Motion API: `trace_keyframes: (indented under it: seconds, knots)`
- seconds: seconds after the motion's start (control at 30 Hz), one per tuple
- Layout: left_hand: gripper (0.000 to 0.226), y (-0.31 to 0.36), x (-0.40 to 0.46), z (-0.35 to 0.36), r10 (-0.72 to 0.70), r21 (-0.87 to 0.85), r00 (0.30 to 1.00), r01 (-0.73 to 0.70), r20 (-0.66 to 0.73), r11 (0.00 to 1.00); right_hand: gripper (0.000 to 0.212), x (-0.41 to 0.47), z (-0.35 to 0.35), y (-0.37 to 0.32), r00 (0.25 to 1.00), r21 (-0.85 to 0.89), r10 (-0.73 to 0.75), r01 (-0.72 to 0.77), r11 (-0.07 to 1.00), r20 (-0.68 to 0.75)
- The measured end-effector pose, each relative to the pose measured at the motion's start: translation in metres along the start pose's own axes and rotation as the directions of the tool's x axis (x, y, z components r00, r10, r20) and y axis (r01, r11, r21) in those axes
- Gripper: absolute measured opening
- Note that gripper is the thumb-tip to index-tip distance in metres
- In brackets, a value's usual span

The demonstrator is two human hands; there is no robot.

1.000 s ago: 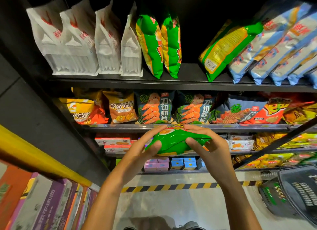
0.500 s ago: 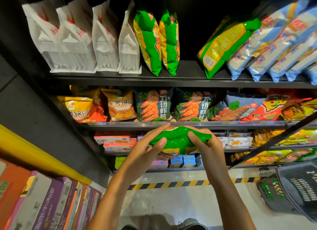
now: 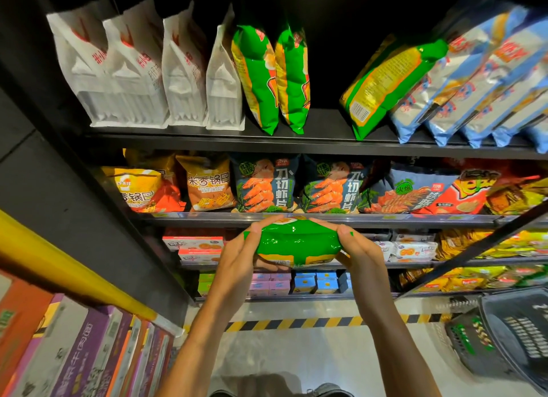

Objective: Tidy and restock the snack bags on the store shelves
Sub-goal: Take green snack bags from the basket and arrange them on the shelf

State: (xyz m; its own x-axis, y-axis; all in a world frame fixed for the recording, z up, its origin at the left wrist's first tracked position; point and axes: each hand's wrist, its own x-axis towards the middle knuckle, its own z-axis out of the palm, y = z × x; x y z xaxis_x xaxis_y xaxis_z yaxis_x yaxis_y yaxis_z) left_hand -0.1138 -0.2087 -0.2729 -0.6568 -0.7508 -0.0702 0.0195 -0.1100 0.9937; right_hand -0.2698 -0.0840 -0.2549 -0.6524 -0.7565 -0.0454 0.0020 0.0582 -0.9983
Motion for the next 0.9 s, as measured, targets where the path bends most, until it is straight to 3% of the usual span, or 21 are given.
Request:
trace_keyframes:
  seconds: [0.2, 0.37, 0.5, 0.6, 0.67, 0.8, 0.9]
  knots:
    - [0.041, 0.004, -0.003, 0.001, 0.112, 0.117, 0.990, -0.122, 0.088, 0.986, 0.038, -0.003, -0.017, 0.003, 0.993, -0.037, -0.049, 0.053, 0.998, 0.104]
    - [0.047, 0.005, -0.007, 0.007, 0.290, 0.261, 0.928, -0.347, 0.234, 0.901, 0.047, -0.003, -0.028, 0.008, 0.989, 0.123, 0.091, -0.105, 0.987, 0.114]
    - [0.060, 0.008, -0.008, 0.008, 0.355, 0.251, 0.904, -0.411, 0.239, 0.876, 0.049, -0.008, -0.029, 0.008, 0.998, 0.077, -0.001, -0.004, 0.997, 0.068]
    - [0.072, 0.017, -0.008, 0.013, 0.329, 0.125, 0.934, -0.346, 0.141, 0.930, 0.054, -0.006, -0.033, 0.004, 0.993, 0.046, -0.104, 0.101, 0.994, 0.050]
    - [0.069, 0.024, -0.001, 0.015, 0.234, 0.047, 0.966, -0.240, 0.110, 0.970, 0.055, -0.003, -0.032, 0.000, 0.989, 0.064, -0.141, 0.138, 0.988, 0.049]
    - [0.106, 0.032, 0.025, 0.012, 0.021, -0.042, 0.982, -0.013, 0.188, 0.999, 0.055, 0.006, -0.033, -0.012, 0.971, 0.035, -0.234, 0.232, 0.972, 0.058]
    - [0.110, 0.042, 0.039, 0.020, -0.070, -0.115, 0.969, 0.100, 0.237, 0.988, 0.056, 0.018, -0.038, -0.022, 0.955, 0.028, -0.261, 0.260, 0.965, 0.142]
